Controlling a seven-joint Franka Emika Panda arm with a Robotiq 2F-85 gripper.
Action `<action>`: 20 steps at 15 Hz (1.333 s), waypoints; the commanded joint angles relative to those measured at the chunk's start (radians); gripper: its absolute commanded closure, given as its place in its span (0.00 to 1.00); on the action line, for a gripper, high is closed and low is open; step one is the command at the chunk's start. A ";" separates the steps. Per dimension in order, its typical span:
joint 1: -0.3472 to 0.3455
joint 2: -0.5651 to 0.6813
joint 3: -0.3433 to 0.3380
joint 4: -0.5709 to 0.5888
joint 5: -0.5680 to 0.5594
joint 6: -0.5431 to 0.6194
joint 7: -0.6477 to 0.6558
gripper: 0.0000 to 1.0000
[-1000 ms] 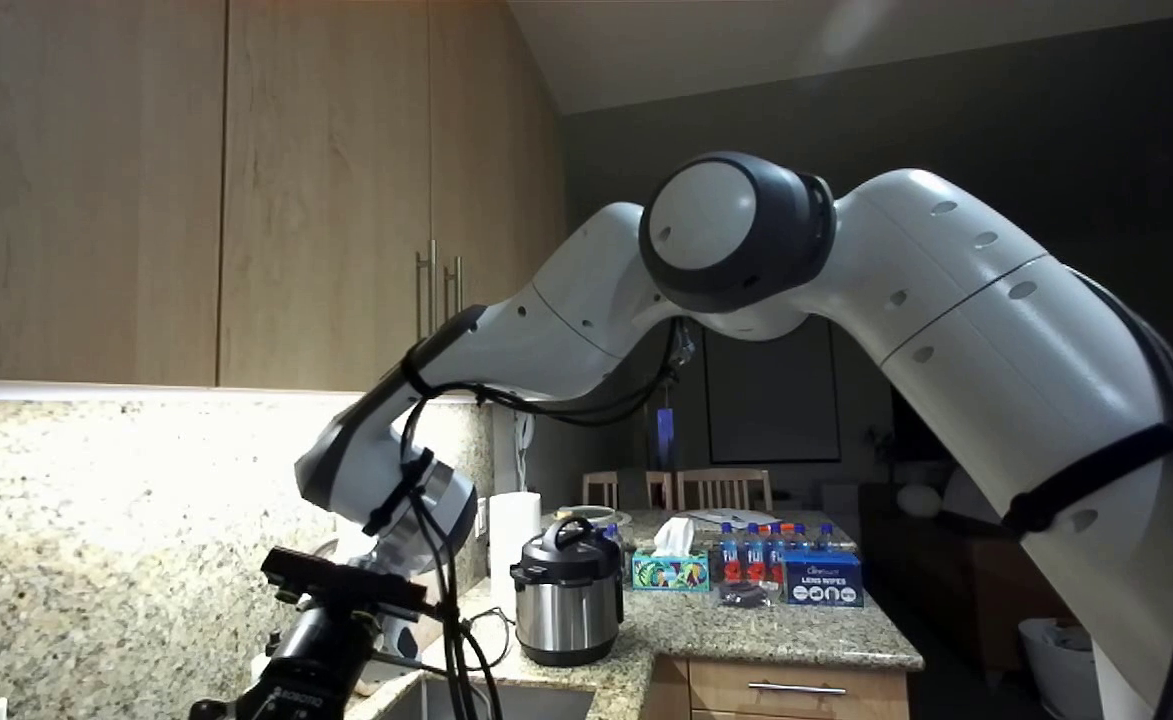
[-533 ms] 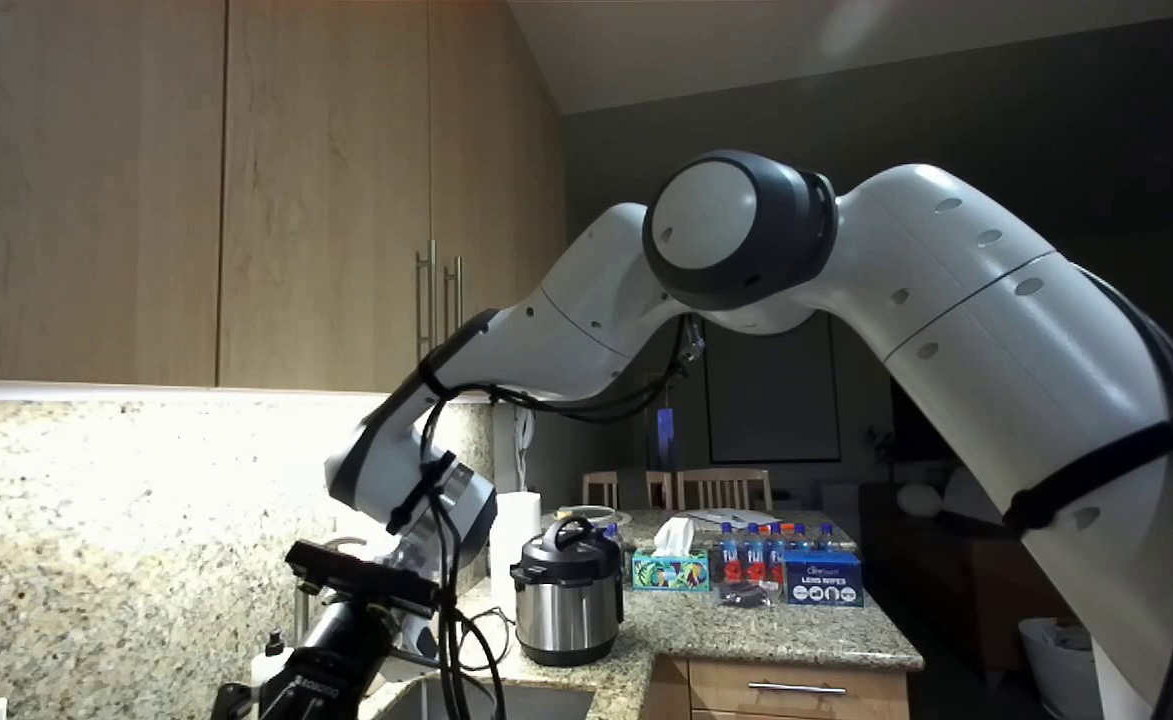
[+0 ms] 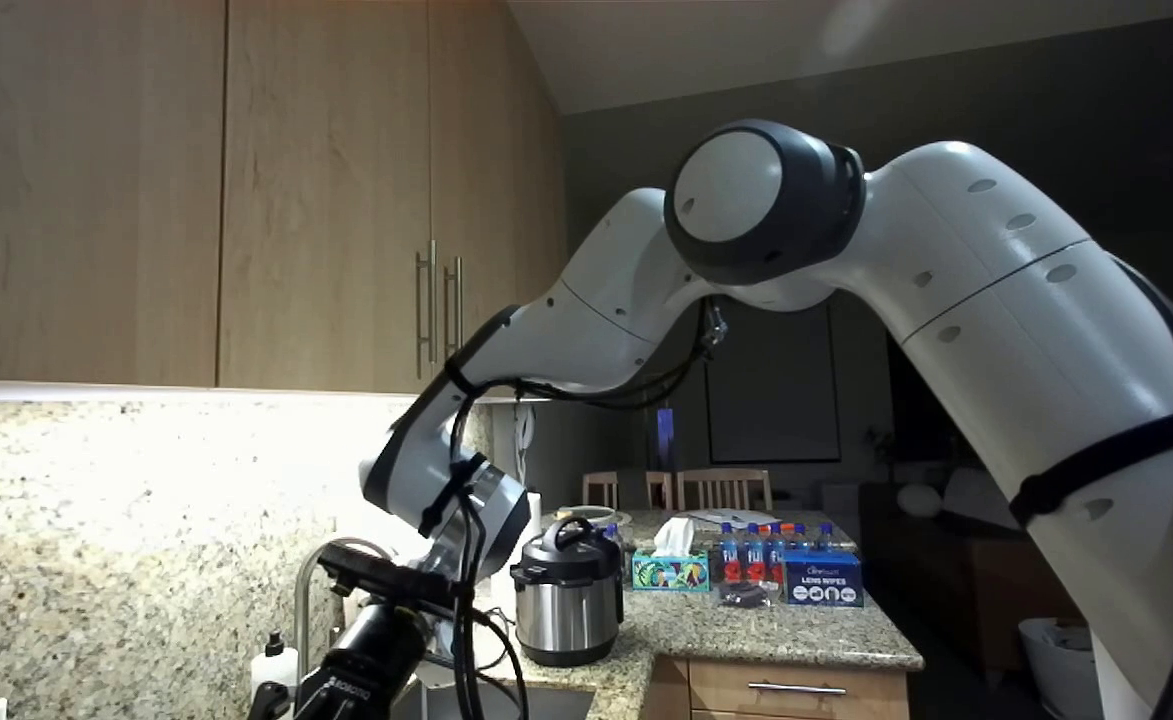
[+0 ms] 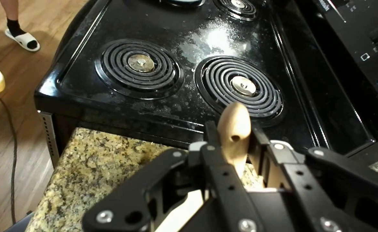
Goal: Use the spatula to stir the pot
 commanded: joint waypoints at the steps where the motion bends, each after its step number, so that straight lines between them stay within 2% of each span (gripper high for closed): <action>1: -0.002 -0.097 -0.005 -0.153 0.063 0.092 -0.014 0.91; 6: -0.005 -0.164 0.005 -0.286 0.163 0.190 -0.076 0.91; 10: 0.006 -0.195 0.017 -0.340 0.205 0.230 -0.119 0.91; 20: 0.040 -0.240 0.054 -0.296 0.142 0.258 -0.082 0.91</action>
